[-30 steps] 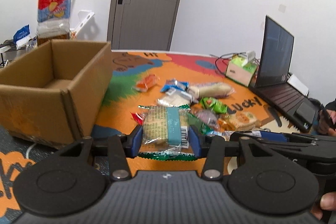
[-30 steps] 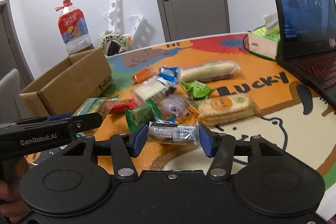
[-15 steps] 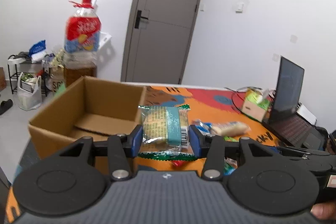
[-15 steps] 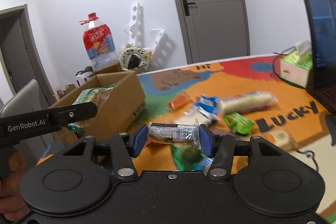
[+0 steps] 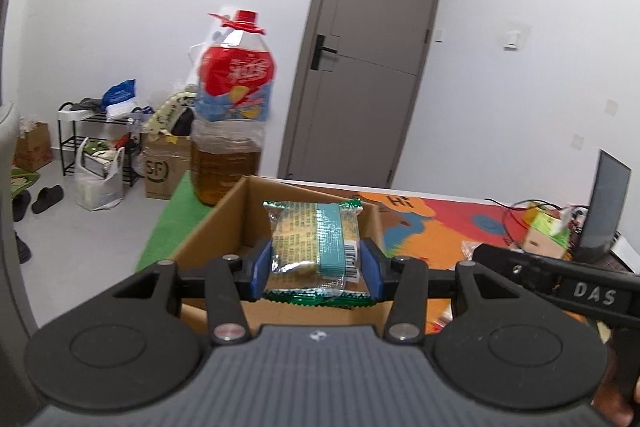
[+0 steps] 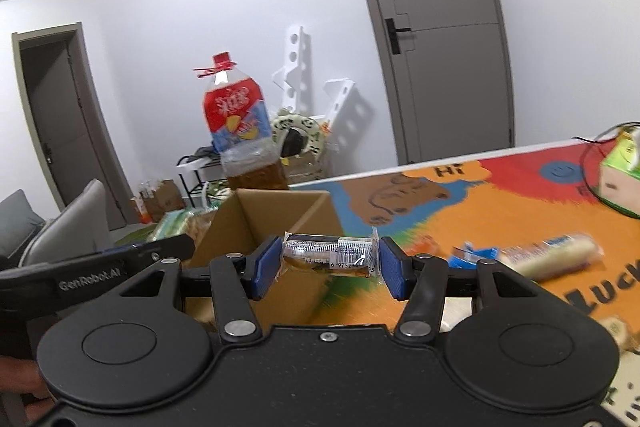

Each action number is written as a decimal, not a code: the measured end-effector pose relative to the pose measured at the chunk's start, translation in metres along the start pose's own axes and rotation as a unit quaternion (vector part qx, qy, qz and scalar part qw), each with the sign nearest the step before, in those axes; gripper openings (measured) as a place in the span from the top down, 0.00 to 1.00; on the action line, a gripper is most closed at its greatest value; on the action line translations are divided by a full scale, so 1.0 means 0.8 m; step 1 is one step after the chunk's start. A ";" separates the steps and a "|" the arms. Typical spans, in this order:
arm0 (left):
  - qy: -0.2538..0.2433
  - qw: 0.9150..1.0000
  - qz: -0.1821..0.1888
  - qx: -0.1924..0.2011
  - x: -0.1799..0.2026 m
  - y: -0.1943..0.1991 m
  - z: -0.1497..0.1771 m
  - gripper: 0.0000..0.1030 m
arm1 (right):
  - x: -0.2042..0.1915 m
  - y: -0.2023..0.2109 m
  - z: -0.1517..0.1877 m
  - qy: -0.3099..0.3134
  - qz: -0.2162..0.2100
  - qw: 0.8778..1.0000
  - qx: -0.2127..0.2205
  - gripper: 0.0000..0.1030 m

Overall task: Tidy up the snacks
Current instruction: 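Carry the wrapped bar in the left tool while the right tool carries the silver bar into the box, then return both tools to the pile and grasp green packets with each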

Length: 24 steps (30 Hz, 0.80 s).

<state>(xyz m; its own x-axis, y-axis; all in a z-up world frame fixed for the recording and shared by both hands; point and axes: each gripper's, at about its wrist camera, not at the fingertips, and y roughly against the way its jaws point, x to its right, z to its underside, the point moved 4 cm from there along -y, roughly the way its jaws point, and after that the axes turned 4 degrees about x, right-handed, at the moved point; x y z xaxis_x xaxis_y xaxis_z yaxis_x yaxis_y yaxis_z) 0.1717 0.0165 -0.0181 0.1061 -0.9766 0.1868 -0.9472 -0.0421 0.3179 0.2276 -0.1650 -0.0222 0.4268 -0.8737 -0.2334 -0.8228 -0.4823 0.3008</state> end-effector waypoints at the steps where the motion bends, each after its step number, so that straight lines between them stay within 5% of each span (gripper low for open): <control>1: 0.001 1.000 -0.004 0.000 -0.006 -0.002 -0.001 0.55 | -0.005 -0.004 -0.002 0.001 -0.003 1.000 0.001 0.48; 17: 0.029 0.998 -0.050 0.002 -0.061 0.009 -0.010 0.51 | -0.061 -0.046 -0.004 -0.006 -0.049 0.999 -0.017 0.48; 24: 0.046 0.997 -0.066 -0.003 -0.078 0.024 -0.009 0.34 | -0.076 -0.056 0.001 -0.008 -0.062 0.997 -0.036 0.42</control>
<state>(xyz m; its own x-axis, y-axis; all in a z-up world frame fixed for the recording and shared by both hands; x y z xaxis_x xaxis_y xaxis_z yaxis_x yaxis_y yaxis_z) 0.1491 0.0783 -0.0171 0.2579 -0.9392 0.2267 -0.9213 -0.1684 0.3504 0.2384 -0.0905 -0.0219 0.5172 -0.8062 -0.2872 -0.7343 -0.5904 0.3349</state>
